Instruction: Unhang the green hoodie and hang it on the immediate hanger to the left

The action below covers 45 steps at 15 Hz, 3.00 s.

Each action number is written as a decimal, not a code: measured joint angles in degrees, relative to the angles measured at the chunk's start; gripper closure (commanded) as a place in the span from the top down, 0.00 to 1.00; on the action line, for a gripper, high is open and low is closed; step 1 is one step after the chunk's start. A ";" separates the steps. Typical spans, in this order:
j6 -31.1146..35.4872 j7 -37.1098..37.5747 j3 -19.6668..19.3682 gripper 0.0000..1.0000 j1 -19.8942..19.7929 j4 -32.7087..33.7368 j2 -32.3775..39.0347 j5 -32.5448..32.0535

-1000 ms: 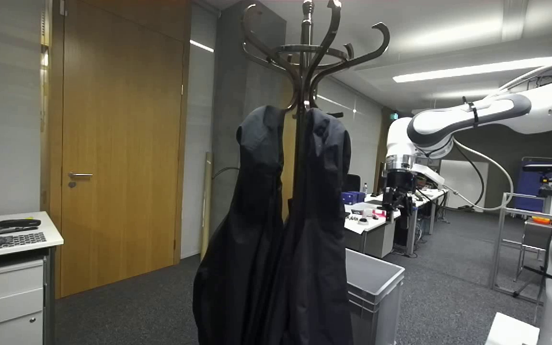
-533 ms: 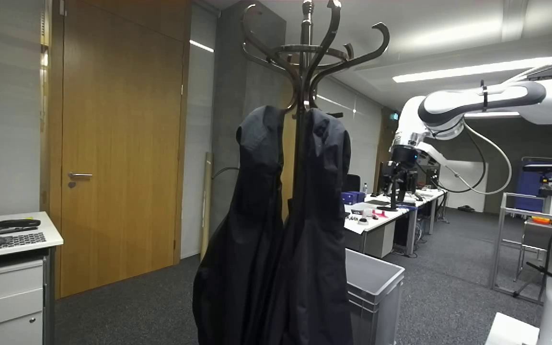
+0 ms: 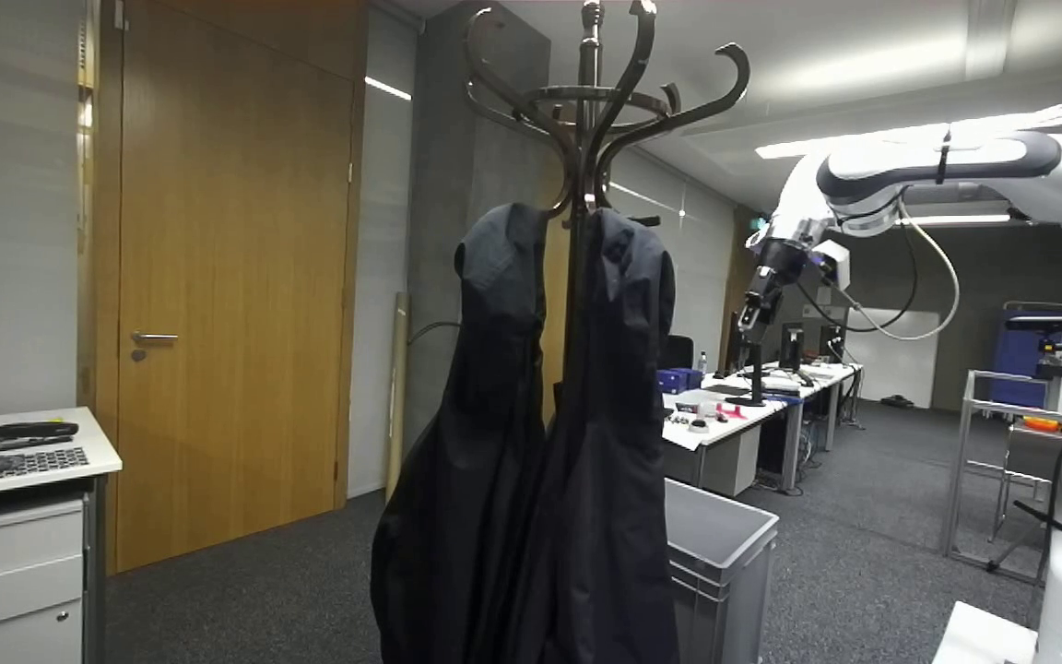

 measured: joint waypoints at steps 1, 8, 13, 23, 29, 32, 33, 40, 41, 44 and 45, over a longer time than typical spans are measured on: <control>0.00 -2.43 -0.30 1.00 0.10 1.01 0.09 0.00; -0.06 -14.39 -1.63 1.00 0.65 7.88 1.53 -0.21; -0.36 -14.95 -1.93 1.00 0.73 9.09 2.29 -0.21; 12.30 -15.13 -3.20 1.00 0.69 7.60 4.40 -0.03; 21.75 -23.26 -7.91 1.00 0.73 13.03 8.05 1.63; 22.67 -29.36 -9.45 1.00 1.07 16.22 10.54 5.59; 22.67 -31.83 -9.98 1.00 1.40 17.34 11.43 7.60; 19.65 -48.12 -11.80 1.00 1.08 24.24 16.46 24.05; 17.99 -49.02 -11.96 1.00 0.78 25.06 17.01 25.47; 16.06 -49.41 -12.00 1.00 0.04 26.47 17.96 26.43; 16.04 -49.41 -12.00 1.00 -0.02 26.57 18.02 26.46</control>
